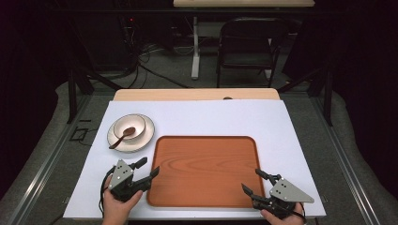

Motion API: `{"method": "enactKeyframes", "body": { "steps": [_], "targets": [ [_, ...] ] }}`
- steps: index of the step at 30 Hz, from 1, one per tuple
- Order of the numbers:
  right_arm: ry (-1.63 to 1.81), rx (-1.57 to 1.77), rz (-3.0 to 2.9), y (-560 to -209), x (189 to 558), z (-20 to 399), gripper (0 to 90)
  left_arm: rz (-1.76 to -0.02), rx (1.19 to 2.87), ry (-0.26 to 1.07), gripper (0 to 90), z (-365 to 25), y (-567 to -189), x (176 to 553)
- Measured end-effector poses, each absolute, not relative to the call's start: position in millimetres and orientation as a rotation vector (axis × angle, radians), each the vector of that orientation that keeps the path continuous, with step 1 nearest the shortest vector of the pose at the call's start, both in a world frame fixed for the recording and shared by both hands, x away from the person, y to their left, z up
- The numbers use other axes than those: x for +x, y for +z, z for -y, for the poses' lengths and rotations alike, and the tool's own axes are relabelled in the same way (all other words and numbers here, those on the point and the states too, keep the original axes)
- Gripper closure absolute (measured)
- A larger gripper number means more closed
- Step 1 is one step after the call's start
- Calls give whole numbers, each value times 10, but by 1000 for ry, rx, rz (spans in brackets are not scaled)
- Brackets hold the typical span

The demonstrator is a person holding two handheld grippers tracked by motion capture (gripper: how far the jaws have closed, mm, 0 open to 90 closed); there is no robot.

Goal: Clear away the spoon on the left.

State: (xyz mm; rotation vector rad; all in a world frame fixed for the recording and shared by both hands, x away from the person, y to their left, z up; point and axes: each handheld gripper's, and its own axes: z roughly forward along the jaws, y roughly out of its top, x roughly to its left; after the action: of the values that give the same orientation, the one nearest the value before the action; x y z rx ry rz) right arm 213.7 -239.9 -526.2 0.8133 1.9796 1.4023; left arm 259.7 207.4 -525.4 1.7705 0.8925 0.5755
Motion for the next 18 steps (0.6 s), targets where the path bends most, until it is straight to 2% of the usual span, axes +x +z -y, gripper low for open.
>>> {"method": "enactKeyframes", "body": {
  "steps": [15, 18],
  "targets": [
    [1407, 808, -1990, -5263, 2130, 2382, 325, -950, 1756, 578, 430, -2137, -5246, 2611],
    [1400, 798, -1991, -5260, 2117, 2382, 325, -978, 1765, 570, 506, -2153, -5247, 2625]
  ]
}}
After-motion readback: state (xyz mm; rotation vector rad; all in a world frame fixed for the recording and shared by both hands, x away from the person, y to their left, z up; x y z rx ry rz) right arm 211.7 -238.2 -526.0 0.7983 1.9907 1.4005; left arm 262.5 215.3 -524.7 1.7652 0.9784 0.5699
